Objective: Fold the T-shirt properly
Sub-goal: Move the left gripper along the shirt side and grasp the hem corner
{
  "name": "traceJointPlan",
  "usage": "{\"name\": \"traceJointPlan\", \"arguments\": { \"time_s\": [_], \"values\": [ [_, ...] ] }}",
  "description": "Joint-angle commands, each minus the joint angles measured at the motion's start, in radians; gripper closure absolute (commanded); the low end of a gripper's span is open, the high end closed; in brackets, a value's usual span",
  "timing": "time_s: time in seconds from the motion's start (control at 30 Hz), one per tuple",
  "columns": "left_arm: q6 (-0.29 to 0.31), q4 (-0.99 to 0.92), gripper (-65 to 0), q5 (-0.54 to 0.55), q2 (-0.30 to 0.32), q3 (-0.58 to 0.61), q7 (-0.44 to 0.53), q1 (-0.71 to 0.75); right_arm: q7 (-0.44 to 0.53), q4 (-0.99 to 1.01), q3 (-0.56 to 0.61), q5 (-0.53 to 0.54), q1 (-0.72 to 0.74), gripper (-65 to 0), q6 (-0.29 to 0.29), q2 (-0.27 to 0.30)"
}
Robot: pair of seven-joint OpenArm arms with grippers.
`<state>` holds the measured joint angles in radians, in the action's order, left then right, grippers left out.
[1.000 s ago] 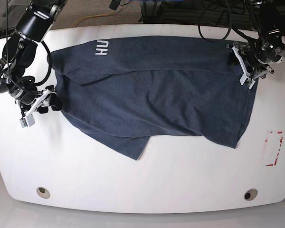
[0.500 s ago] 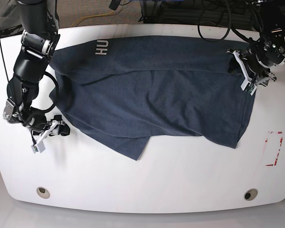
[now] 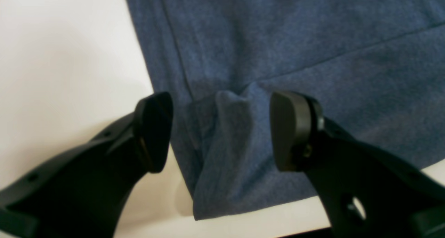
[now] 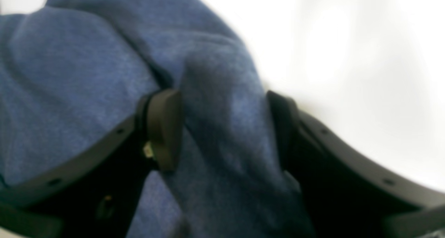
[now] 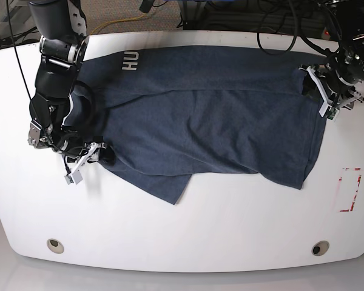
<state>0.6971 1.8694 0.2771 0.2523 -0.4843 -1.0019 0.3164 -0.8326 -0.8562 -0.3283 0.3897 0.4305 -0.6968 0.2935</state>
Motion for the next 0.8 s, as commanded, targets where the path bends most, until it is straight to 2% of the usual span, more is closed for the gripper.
{"name": "traceJointPlan", "arguments": {
  "time_s": [0.0, 0.1, 0.13, 0.23, 0.3, 0.4, 0.57, 0.77],
  "values": [
    [0.001, 0.017, -40.3, 0.009, 0.014, -0.006, 0.016, -0.007, 0.02, -0.016, -0.002, -0.002, 0.024, -32.7, -0.001, 0.009],
    [0.001, 0.017, -40.6, 0.009, 0.015, -0.006, 0.016, -0.027, 0.039, -0.016, -0.002, -0.002, 0.015, -18.5, -0.001, 0.008],
    [0.001, 0.017, -41.7, 0.007, 0.015, -0.006, 0.008, -0.047, 0.04, -0.016, -0.002, -0.002, 0.015, -11.9, -0.001, 0.008],
    [0.001, 0.005, -51.4, -0.003, 0.015, -0.007, -0.053, -0.116, 0.04, -0.016, -0.002, -0.002, 0.015, 0.0, -0.001, 0.008],
    [0.001, -0.009, -58.9, -0.04, 0.014, -0.011, -0.107, -0.193, 0.04, -0.021, -0.001, -0.002, 0.015, 0.0, -0.001, 0.009],
    [-0.001, -0.05, -63.7, -0.055, 0.011, -0.024, -0.147, -0.279, 0.04, -0.021, -0.001, -0.002, 0.015, 0.0, -0.001, 0.011],
    [-0.078, -0.247, -64.0, -0.058, 0.012, -0.032, -0.15, -0.472, 0.04, -0.021, -0.001, -0.002, 0.014, 0.0, -0.001, 0.013],
    [-0.098, -0.538, -64.0, -0.062, 0.014, -0.138, -0.091, -0.647, 0.04, -0.021, -0.001, 0.005, 0.011, 0.0, -0.001, 0.011]
  ]
}}
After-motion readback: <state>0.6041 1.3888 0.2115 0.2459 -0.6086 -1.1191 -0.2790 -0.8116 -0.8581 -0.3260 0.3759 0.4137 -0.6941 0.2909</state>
